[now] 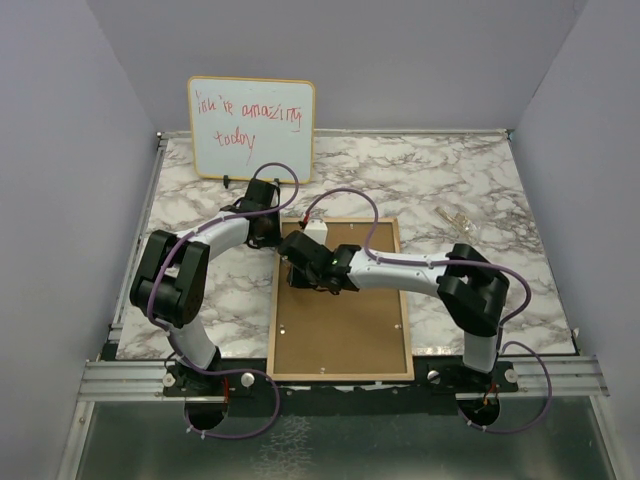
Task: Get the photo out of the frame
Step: Release the photo frame item from the photo frame.
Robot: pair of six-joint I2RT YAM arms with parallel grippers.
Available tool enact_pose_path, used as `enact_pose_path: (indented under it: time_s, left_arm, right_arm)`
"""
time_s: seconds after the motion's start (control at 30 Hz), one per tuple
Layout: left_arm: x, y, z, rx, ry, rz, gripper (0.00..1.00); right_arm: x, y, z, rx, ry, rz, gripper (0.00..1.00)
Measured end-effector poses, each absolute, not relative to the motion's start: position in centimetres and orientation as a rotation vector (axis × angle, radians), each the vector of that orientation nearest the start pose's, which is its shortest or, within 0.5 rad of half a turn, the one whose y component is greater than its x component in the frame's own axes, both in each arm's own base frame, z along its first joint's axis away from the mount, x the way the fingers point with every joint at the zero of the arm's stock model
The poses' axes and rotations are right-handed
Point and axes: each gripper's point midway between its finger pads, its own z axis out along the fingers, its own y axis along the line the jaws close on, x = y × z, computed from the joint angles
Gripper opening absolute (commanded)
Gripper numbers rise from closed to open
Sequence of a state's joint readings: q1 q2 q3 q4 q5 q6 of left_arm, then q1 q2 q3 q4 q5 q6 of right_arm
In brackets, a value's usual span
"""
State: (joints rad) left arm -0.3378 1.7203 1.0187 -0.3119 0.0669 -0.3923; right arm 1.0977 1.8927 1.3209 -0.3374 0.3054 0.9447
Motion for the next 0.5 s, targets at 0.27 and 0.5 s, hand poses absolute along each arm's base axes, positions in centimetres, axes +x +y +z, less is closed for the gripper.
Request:
enact_pose_path:
  time_s: [0.27, 0.5]
  left_arm:
    - [35.28, -15.32, 3.12, -0.047, 2.622, -0.35, 0.0]
    - [35.49, -15.24, 3.11, -0.051, 2.613, -0.349, 0.0]
  right_arm:
    - [23.58, 41.59, 6.67, -0.049, 2.498, 0.533, 0.01]
    - [24.0, 41.78, 6.87, -0.046, 2.506, 0.52, 0.01]
